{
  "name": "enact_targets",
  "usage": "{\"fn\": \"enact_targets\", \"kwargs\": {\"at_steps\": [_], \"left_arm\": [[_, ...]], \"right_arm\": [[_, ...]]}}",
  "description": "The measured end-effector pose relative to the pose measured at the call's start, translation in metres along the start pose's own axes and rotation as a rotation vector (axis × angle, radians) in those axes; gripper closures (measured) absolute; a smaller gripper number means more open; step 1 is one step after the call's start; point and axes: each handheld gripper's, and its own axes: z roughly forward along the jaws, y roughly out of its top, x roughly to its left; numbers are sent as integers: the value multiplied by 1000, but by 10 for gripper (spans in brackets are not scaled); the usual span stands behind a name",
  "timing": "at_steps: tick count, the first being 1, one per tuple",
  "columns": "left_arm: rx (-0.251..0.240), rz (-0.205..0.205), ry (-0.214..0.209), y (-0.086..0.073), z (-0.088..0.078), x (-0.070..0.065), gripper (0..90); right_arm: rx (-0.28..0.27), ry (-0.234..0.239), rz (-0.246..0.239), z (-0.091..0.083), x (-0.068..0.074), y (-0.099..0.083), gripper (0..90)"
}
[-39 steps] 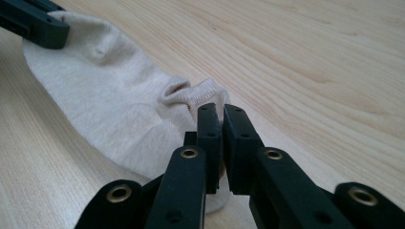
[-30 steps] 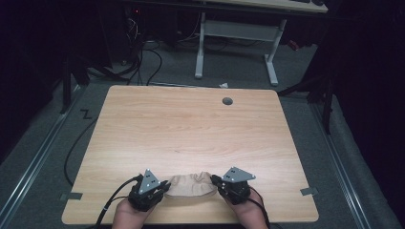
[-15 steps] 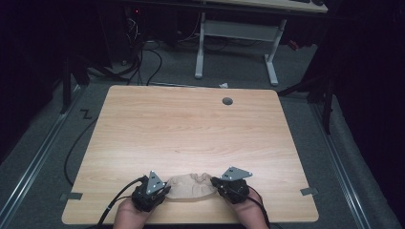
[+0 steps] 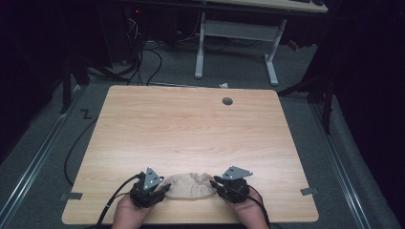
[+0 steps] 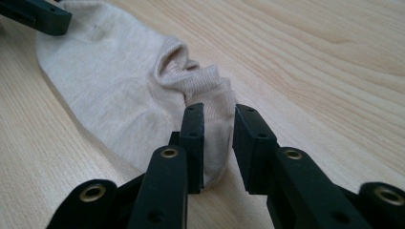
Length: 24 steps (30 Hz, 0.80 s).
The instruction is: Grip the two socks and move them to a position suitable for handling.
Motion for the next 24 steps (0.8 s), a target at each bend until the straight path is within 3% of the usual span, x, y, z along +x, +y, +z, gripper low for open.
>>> {"fn": "enact_targets", "kwargs": {"at_steps": [5,12,16,18,21,22,23,24], "left_arm": [[-19,-8,8,2,-4,8,563],[-49,-30,45,5,-8,29,543],[-63,-54,86,5,-12,48,532],[-58,-50,129,4,-14,60,519],[-25,-39,188,-3,-18,79,498],[-14,-46,205,-5,-20,87,495],[-14,-86,224,-11,-26,103,493],[-14,-86,224,-11,-26,103,491]], "right_arm": [[-33,-24,11,-5,-3,1,713],[-57,-56,45,-8,-15,0,679],[-60,-87,66,-8,-26,-3,647],[-59,-111,90,-8,-33,-5,629],[-64,-183,119,-12,-52,-10,578],[-62,-197,141,-14,-56,-12,565],[-65,-215,147,-15,-62,-14,550],[-65,-215,147,-15,-62,-14,550]]}}
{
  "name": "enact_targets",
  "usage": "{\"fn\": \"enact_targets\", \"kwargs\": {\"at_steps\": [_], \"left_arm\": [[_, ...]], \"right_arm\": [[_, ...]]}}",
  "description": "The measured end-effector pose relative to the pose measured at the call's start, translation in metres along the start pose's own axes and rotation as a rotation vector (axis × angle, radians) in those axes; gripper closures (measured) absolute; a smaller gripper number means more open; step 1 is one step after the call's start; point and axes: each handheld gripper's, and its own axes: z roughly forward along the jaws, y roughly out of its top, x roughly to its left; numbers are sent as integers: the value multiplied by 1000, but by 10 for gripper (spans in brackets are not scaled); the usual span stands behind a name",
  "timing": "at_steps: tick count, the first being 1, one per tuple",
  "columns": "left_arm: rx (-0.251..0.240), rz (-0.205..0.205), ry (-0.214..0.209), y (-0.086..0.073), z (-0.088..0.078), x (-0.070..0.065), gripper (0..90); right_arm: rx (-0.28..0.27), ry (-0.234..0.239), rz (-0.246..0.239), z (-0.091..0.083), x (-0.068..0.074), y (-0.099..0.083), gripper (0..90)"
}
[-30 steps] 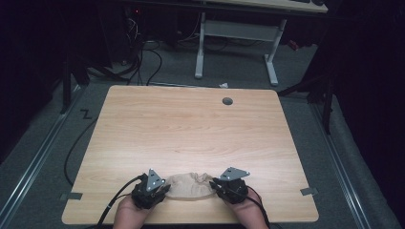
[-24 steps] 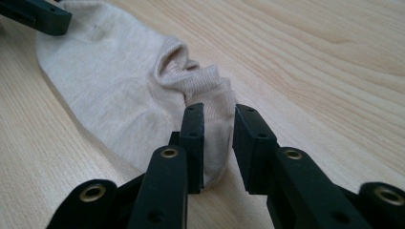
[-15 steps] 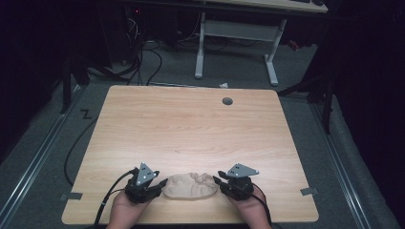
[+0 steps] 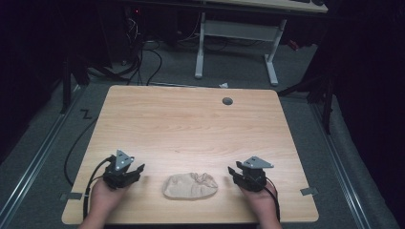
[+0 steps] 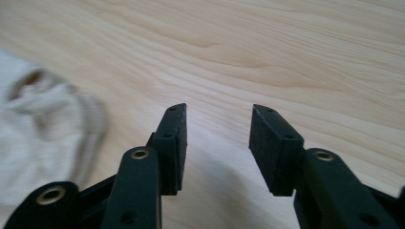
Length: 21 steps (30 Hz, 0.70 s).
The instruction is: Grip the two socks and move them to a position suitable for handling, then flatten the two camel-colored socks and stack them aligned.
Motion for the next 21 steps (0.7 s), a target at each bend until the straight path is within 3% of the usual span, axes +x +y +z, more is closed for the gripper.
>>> {"fn": "enact_targets", "kwargs": {"at_steps": [3,5,7,13,21], "left_arm": [[-13,-77,15,-4,-6,22,490],[-22,-111,18,-6,-7,28,490],[-14,-98,33,-6,-5,26,486],[-21,-59,34,-1,-2,17,474],[-1,-60,5,-3,3,13,470]], "right_arm": [[-4,-52,36,-3,-15,-4,529],[-13,-77,57,-5,-24,-7,516],[-18,-107,80,-7,-33,-10,510],[-26,-136,92,-8,-41,-12,496],[-26,-123,77,-6,-31,-8,486]]}}
